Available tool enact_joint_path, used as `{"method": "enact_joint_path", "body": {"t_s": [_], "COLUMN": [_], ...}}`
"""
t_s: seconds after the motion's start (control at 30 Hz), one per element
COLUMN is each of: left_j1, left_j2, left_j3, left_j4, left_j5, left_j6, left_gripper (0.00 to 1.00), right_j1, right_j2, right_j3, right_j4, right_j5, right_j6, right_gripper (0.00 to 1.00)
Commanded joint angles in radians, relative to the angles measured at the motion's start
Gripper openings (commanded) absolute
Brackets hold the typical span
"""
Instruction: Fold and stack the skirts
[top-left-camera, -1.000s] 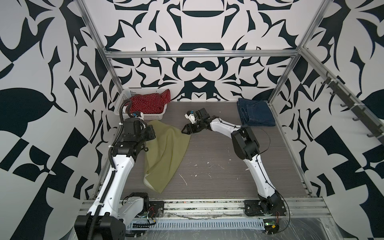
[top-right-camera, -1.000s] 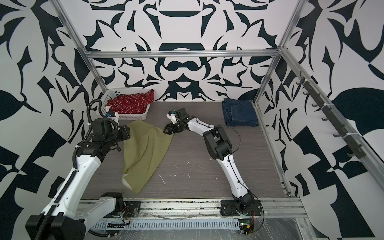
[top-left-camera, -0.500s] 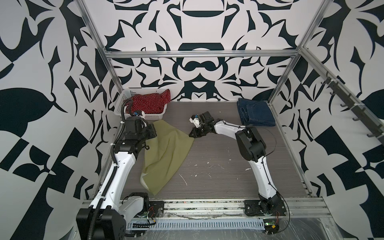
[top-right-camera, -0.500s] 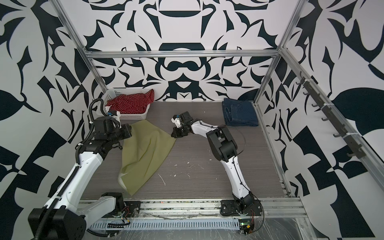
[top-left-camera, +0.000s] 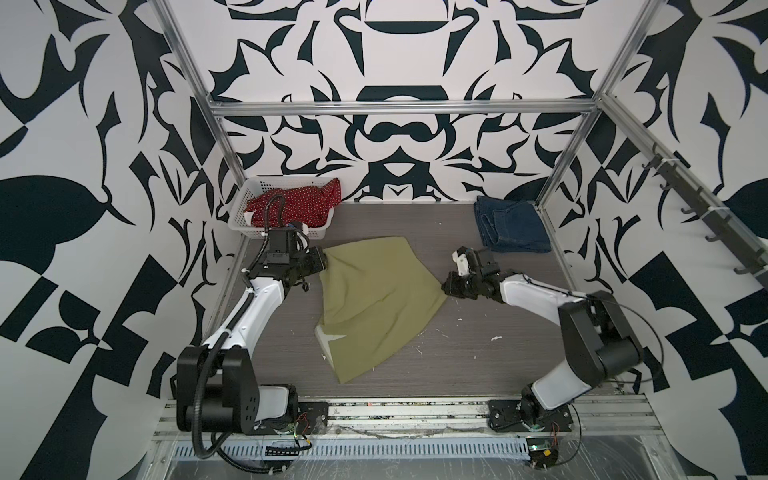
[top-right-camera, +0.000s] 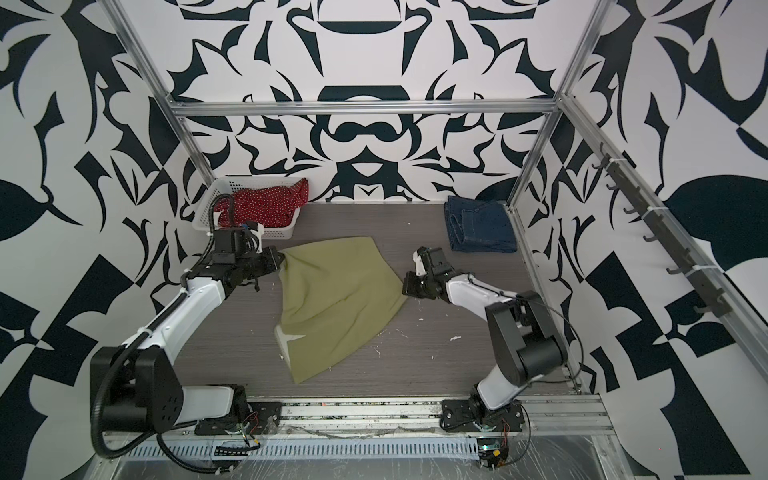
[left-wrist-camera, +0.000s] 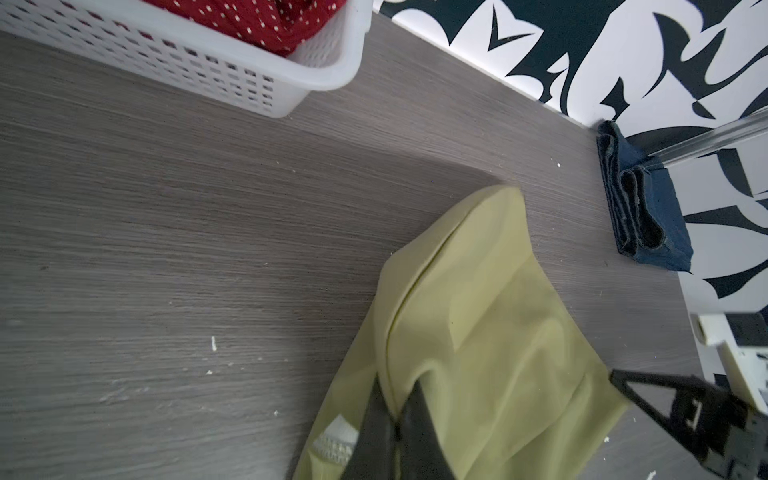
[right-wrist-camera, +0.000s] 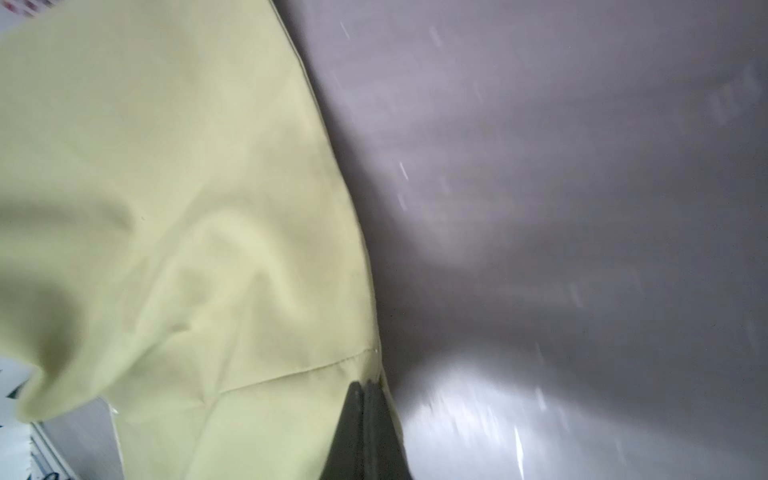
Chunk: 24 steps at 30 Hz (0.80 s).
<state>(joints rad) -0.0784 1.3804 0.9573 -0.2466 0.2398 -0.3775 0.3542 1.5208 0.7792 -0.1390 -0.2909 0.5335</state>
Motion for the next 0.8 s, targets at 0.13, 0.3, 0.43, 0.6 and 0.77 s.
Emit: {"method": "enact_joint_path", "body": {"t_s": [0.13,0.3,0.43,0.6,0.77], "left_j1": [-0.013,-0.018,-0.021,-0.027,-0.030], "left_j2": [0.145,0.214,0.226,0.215,0.213], "left_j3": [0.122,0.203,0.226,0.236,0.239], "left_j4": [0.016,-0.045,-0.061,-0.077,-0.098], "left_j5": [0.062,0.043,0.048,0.064,0.061], "left_j6": [0.022,0.081,0.104,0.119,0.132], "left_gripper": [0.00,0.00,0.00,0.00,0.00], "right_j1": [0.006,-0.003,-0.003,-0.003,-0.009], "right_j2": [-0.293,-0.284,-0.047,0.266,0.458], "right_j3": [-0.103,0.048,0.260,0.525,0.702], "right_j4": [-0.161,-0.052,-0.002,0.007,-0.030], "right_j5": [0.207,0.184,0.060,-0.041,-0.099], "right_j6": [0.039,-0.079,-0.148,-0.180,-0.185], "right_gripper": [0.33,0.48,0.51,0.57,0.61]}}
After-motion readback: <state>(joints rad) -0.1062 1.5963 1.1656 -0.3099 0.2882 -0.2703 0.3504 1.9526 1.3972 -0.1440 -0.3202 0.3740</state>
